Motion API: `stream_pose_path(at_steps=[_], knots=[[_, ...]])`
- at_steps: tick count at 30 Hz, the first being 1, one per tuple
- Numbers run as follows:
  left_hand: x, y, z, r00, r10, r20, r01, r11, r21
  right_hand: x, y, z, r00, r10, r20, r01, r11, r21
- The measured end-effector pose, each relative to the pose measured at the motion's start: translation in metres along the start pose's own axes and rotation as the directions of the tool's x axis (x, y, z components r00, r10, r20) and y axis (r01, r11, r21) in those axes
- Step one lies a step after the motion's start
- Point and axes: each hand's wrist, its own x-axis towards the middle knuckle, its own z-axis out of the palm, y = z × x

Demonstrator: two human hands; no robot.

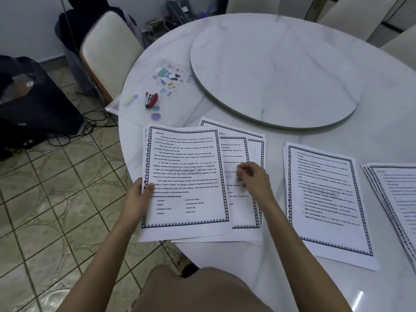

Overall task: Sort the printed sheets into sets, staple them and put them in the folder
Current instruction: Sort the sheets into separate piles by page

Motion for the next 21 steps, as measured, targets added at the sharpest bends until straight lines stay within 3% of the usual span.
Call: stream_pose_path(at_steps=[4,9,13,21], knots=[[0.003,-0.001,-0.014,0.999,-0.002,-0.032,0.002,1.000,0.019,0.006,0.016,-0.023,0.988,-0.032,-0.152,-0.010,0.963,-0.271],[0.008,-0.003,-0.038,0.991,-0.001,-0.133,0.010,0.998,0.064,0.001,0.024,-0.019,0.994,0.035,-0.103,-0.086,0.833,-0.546],[0.006,-0.004,-0.056,0.977,-0.016,-0.211,0.022,0.999,0.028,-0.006,0.023,-0.009,0.991,0.008,-0.137,-0.093,0.772,-0.629],[0.002,-0.011,-0.072,0.972,-0.013,-0.234,0.021,0.999,0.030,-0.010,0.020,0.002,0.984,0.015,-0.180,-0.122,0.794,-0.596]])
